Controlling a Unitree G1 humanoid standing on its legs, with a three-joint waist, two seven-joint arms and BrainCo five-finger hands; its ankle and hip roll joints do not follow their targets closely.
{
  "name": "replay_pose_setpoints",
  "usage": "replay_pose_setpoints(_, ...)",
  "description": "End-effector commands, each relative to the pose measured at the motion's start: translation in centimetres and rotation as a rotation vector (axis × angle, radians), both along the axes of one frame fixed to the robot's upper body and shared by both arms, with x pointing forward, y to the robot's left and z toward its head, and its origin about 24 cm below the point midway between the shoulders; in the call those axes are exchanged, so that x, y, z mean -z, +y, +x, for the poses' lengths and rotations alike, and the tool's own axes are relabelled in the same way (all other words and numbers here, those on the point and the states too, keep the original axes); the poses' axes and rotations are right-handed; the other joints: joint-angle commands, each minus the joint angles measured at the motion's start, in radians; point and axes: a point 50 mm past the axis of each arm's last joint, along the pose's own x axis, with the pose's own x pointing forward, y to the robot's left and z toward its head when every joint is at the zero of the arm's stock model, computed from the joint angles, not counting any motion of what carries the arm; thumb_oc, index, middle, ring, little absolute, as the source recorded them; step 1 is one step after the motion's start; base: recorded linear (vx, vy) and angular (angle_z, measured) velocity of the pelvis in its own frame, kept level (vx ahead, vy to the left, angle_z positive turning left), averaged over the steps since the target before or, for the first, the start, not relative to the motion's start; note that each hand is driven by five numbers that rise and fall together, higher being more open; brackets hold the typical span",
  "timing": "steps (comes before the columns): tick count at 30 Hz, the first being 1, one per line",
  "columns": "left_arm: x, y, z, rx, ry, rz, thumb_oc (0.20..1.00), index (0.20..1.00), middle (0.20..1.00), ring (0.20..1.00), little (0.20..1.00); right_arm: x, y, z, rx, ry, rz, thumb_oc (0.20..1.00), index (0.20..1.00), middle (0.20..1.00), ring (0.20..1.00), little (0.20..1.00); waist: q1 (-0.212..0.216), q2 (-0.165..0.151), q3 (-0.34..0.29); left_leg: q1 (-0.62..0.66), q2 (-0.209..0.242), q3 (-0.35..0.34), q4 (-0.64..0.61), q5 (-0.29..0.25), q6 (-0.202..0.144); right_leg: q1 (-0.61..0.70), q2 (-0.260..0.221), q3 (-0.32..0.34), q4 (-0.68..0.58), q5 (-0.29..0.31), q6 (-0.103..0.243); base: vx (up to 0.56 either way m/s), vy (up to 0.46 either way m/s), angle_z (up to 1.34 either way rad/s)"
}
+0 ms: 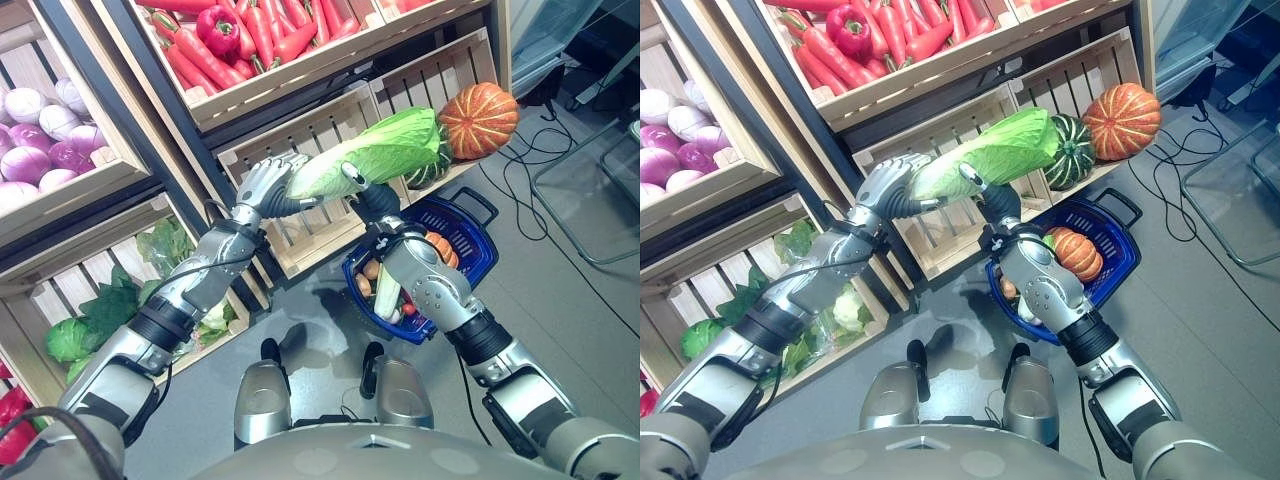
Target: Pick up fruits and vegetables into the basket
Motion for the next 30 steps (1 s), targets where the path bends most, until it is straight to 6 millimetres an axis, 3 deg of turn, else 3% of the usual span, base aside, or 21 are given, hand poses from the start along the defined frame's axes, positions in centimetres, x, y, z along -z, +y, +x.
replay_pose_setpoints(1, -0.4, -4.7, -2.4, 0.283, -0.029, -0.010, 0.376, 0.376, 0.376, 0.376, 0.376, -5.2, 0.9, 0.9, 0.018, -0.244, 0.129, 0.200, 0.200, 0.200, 0.200, 0.200, 0.010, -0.017, -0.015, 0.028, -0.025, 0.037, 0.046, -0.154, 0.054, 0.074, -0.015, -0.003, -0.115, 0.020, 0.054, -0.04, -0.005, 0.03)
replay_pose_setpoints(2, -0.2, -4.6, -2.3, 0.276, -0.004, -0.024, 0.529, 0.529, 0.529, 0.529, 0.529, -5.3, 0.7, 0.9, 0.028, -0.258, 0.120, 0.200, 0.200, 0.200, 0.200, 0.200, 0.010, -0.016, -0.013, 0.026, -0.025, 0.037, 0.048, -0.154, 0.054, 0.072, -0.016, -0.003, -0.113, 0.019, 0.054, -0.09, -0.009, 0.09)
replay_pose_setpoints(3, 0.8, -4.1, -2.0, 0.240, 0.102, -0.084, 1.000, 1.000, 1.000, 1.000, 1.000, -6.0, 0.0, 1.2, 0.071, -0.318, 0.087, 0.200, 0.200, 0.200, 0.200, 0.200, 0.008, -0.011, 0.002, 0.014, -0.023, 0.035, 0.053, -0.151, 0.051, 0.060, -0.016, -0.003, -0.104, 0.019, 0.052, -0.15, -0.015, 0.16)
replay_pose_setpoints(8, 3.4, -2.3, -1.6, 0.098, 0.312, -0.248, 1.000, 1.000, 1.000, 1.000, 1.000, -8.6, -2.9, 1.4, 0.197, -0.483, -0.010, 0.200, 0.200, 0.200, 0.200, 0.200, -0.007, -0.007, 0.057, -0.031, -0.019, 0.033, 0.071, -0.145, 0.052, 0.005, -0.010, 0.006, -0.072, 0.017, 0.048, -0.20, -0.046, 0.03)
replay_pose_setpoints(10, 4.6, -1.3, -1.7, 0.028, 0.452, -0.398, 1.000, 1.000, 1.000, 1.000, 1.000, -10.0, -5.3, 1.2, 0.299, -0.574, -0.068, 0.200, 0.200, 0.200, 0.200, 0.200, -0.016, -0.005, 0.097, -0.065, -0.016, 0.028, 0.091, -0.147, 0.050, -0.032, -0.005, 0.010, -0.044, 0.010, 0.043, -0.21, -0.062, -0.07)
replay_pose_setpoints(11, 4.7, -1.2, -1.7, 0.026, 0.456, -0.404, 1.000, 1.000, 1.000, 1.000, 1.000, -10.1, -5.5, 1.1, 0.303, -0.578, -0.069, 0.200, 0.200, 0.200, 0.200, 0.200, -0.017, -0.005, 0.097, -0.070, -0.016, 0.028, 0.089, -0.141, 0.051, -0.036, -0.004, 0.009, -0.047, 0.016, 0.041, -0.15, -0.036, -0.02)
replay_pose_setpoints(16, 7.0, 0.8, -2.7, -0.042, 0.609, -0.540, 1.000, 1.000, 1.000, 1.000, 1.000, -12.1, -10.5, -0.1, 0.489, -0.693, -0.145, 0.200, 0.200, 0.200, 0.200, 0.200, -0.035, 0.006, 0.150, -0.125, -0.014, 0.026, 0.108, -0.129, 0.050, -0.100, 0.002, 0.008, -0.007, 0.012, 0.026, -0.15, -0.034, -0.04)
replay_pose_setpoints(20, 8.3, 1.7, -3.6, -0.065, 0.677, -0.574, 1.000, 1.000, 1.000, 1.000, 1.000, -12.5, -13.3, -0.8, 0.602, -0.715, -0.205, 0.200, 0.200, 0.200, 0.200, 0.200, -0.046, 0.014, 0.177, -0.148, -0.012, 0.026, 0.119, -0.129, 0.048, -0.127, 0.006, 0.007, 0.015, 0.004, 0.020, -0.09, -0.049, -0.02)
replay_pose_setpoints(21, 9.4, 2.1, -4.3, -0.080, 0.750, -0.605, 1.000, 1.000, 1.000, 1.000, 1.000, -12.7, -14.9, -1.2, 0.682, -0.715, -0.257, 0.200, 0.200, 0.200, 0.200, 0.200, -0.053, 0.017, 0.181, -0.170, -0.010, 0.028, 0.120, -0.123, 0.047, -0.150, 0.010, 0.005, 0.020, 0.002, 0.015, -0.09, -0.056, -0.01)
replay_pose_setpoints(25, 12.1, 2.3, -5.9, -0.119, 0.961, -0.731, 1.000, 1.000, 1.000, 1.000, 1.000, -12.5, -17.3, -1.8, 0.827, -0.694, -0.360, 0.200, 0.200, 0.200, 0.200, 0.200, -0.066, 0.027, 0.181, -0.218, -0.008, 0.031, 0.122, -0.113, 0.047, -0.204, 0.016, 0.005, 0.037, -0.002, 0.007, -0.09, -0.052, -0.01)
replay_pose_setpoints(26, 13.8, 2.3, -7.0, -0.147, 1.074, -0.792, 1.000, 1.000, 1.000, 1.000, 1.000, -12.2, -18.4, -2.0, 0.900, -0.670, -0.415, 0.200, 0.200, 0.200, 0.200, 0.200, -0.071, 0.031, 0.181, -0.245, -0.009, 0.033, 0.125, -0.108, 0.046, -0.236, 0.017, 0.005, 0.047, -0.004, 0.003, -0.11, -0.053, -0.04)
replay_pose_setpoints(29, 15.8, 1.9, -8.4, -0.171, 1.221, -0.870, 1.000, 1.000, 1.000, 1.000, 1.000, -11.9, -19.5, -1.9, 0.988, -0.622, -0.486, 0.200, 0.200, 0.200, 0.200, 0.200, -0.075, 0.038, 0.181, -0.280, -0.009, 0.035, 0.128, -0.100, 0.047, -0.276, 0.019, 0.005, 0.062, -0.008, -0.003, -0.05, -0.051, -0.05)
replay_pose_setpoints(30, 16.8, 1.8, -9.4, -0.188, 1.294, -0.901, 1.000, 1.000, 1.000, 1.000, 1.000, -11.6, -20.2, -1.8, 1.013, -0.587, -0.507, 0.200, 0.200, 0.200, 0.200, 0.200, -0.074, 0.044, 0.181, -0.291, -0.012, 0.021, 0.137, -0.122, 0.038, -0.291, 0.021, 0.017, 0.084, -0.036, 0.003, -0.05, -0.041, -0.03)
